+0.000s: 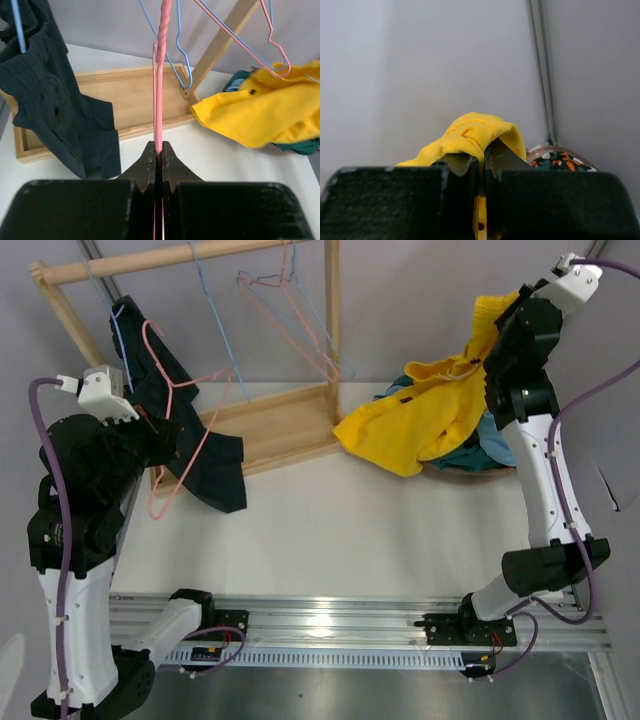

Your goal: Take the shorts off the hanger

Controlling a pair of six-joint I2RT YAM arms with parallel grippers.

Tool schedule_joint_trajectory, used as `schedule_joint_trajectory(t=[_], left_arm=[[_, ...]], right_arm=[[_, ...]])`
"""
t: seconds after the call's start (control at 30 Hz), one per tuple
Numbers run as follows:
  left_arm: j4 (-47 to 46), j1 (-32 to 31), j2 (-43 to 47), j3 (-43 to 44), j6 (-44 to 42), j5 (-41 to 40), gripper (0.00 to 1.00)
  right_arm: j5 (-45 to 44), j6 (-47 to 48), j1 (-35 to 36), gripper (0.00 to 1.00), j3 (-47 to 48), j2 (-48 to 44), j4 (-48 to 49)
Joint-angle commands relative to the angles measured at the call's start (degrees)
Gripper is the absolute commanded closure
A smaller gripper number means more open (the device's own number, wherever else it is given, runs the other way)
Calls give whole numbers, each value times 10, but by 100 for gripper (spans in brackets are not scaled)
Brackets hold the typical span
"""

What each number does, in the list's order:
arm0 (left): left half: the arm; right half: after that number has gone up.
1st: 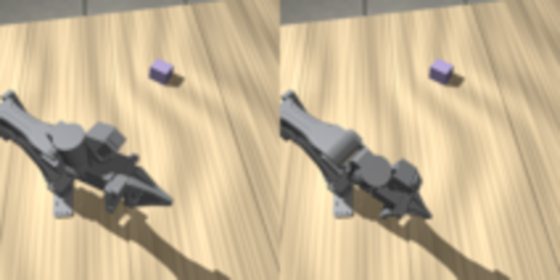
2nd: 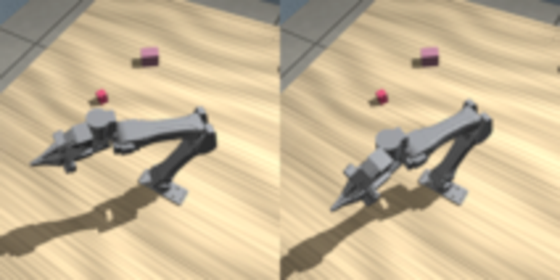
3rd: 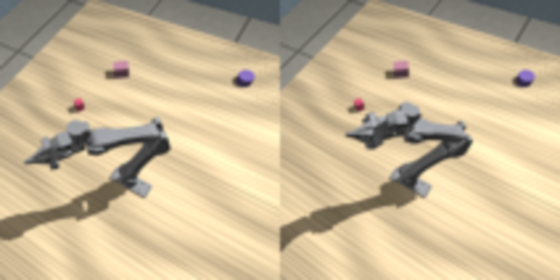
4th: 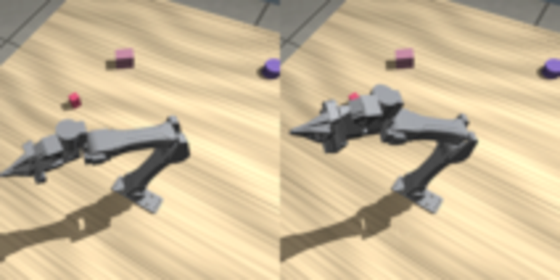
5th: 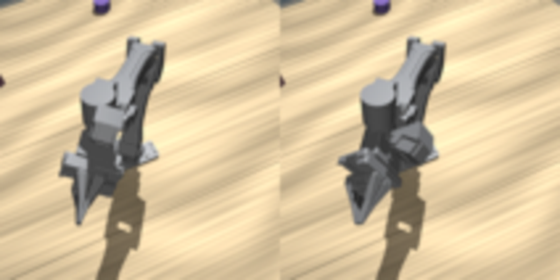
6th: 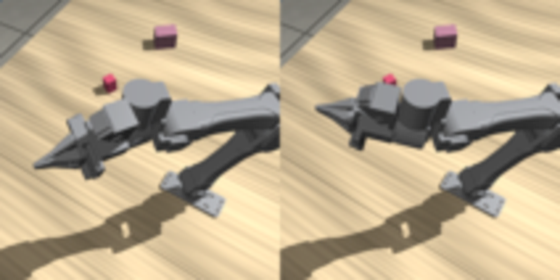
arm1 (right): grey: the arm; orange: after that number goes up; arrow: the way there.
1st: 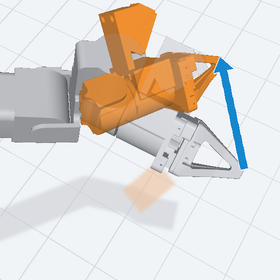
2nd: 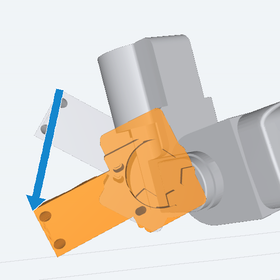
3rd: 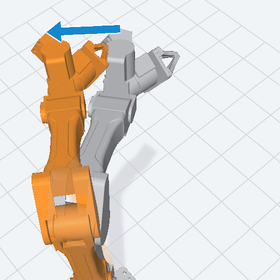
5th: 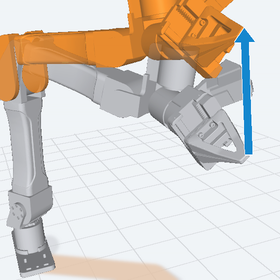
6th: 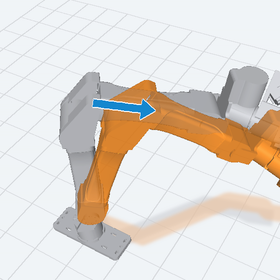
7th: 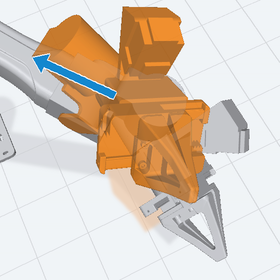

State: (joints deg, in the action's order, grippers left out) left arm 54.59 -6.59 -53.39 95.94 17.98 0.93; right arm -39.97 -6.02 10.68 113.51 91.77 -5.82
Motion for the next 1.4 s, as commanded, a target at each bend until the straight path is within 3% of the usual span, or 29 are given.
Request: schedule_joint_trajectory(t=[0.0, 0.07, 0.1, 0.13, 0.17, 0.2, 0.37, 0.6, 0.77, 0.97, 1.37], left_arm=[[-36, -4, -13, 11, -9, -42, 100], [-52, -4, -20, 4, -11, -61, 100], [-59, -4, -28, 2, -13, -68, 100], [-63, -4, -34, 4, -15, -76, 100], [-75, -4, -42, 4, -15, -83, 100], [-79, -4, -60, 17, -22, -92, 100], [-85, -4, -128, 78, -42, -129, 100], [-100, -4, -240, 216, -56, -168, 100], [-90, -19, -316, 316, -65, -168, 100], [-83, -26, -405, 411, -91, -185, 100], [-79, -23, -485, 428, -95, -207, 100]], right_arm=[[19, -42, -9, 100, -86, -65, 40], [23, -52, -12, 100, -190, -104, 66], [39, -57, -12, 87, -226, -115, 77], [47, -67, -12, 61, -258, -125, 79], [59, -75, -12, 20, -317, -134, 79], [81, -85, -11, 1, -345, -150, 77], [105, -159, 29, 0, -504, -221, 90], [75, -185, 174, 0, -713, -299, 150], [60, -176, 260, 1, -761, -253, 178], [61, -171, 283, 1, -795, -250, 208], [72, -158, 284, 1, -805, -251, 224]])
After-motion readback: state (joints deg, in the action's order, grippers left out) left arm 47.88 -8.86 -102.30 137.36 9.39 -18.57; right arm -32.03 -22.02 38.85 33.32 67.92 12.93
